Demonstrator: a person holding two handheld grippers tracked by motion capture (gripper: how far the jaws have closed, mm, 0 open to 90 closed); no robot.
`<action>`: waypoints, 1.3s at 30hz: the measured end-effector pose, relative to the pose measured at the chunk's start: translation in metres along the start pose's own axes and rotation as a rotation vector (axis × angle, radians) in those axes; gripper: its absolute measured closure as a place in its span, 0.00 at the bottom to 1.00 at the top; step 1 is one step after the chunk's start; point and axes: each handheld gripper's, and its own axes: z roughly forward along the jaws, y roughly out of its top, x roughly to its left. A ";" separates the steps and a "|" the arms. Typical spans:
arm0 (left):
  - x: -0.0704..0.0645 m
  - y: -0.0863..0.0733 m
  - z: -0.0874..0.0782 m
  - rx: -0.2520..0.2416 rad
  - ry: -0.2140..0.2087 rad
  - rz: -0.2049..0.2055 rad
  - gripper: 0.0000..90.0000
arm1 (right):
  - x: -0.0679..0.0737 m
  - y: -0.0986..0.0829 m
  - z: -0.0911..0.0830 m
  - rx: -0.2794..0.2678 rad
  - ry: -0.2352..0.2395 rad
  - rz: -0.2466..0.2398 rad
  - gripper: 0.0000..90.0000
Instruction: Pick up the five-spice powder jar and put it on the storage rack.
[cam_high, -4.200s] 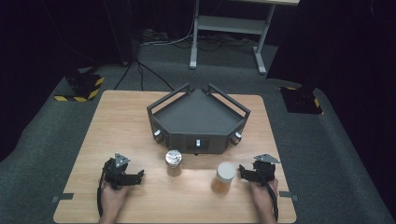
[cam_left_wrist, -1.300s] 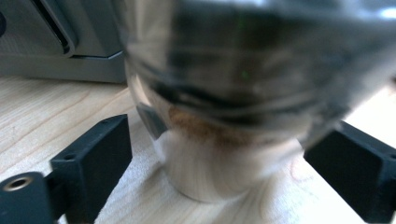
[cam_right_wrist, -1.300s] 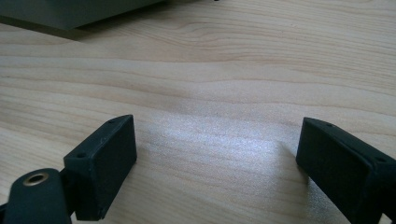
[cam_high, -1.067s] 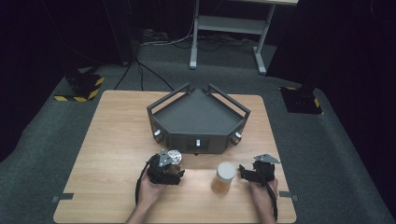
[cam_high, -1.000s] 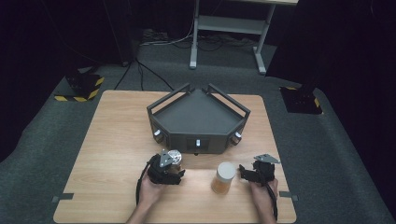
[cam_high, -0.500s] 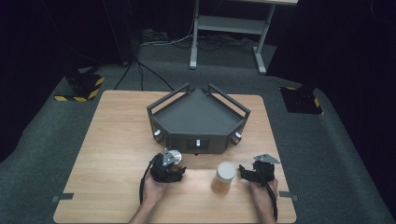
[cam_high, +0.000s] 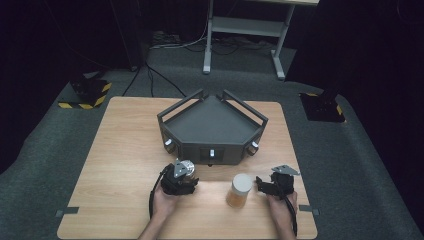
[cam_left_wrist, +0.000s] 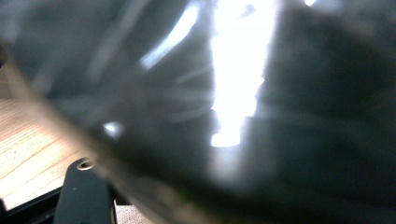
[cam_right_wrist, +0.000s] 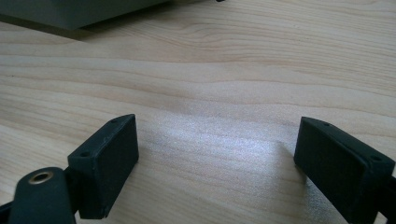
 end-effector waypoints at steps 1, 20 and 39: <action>0.000 0.000 0.000 0.000 0.000 0.000 0.34 | 0.000 0.000 0.000 0.000 0.000 0.000 0.15; 0.001 0.009 -0.010 -0.007 -0.021 -0.021 0.34 | 0.000 0.000 0.000 -0.001 0.000 0.000 0.16; -0.003 0.070 -0.039 0.030 -0.049 -0.018 0.34 | -0.001 -0.001 0.000 -0.006 0.005 -0.006 0.17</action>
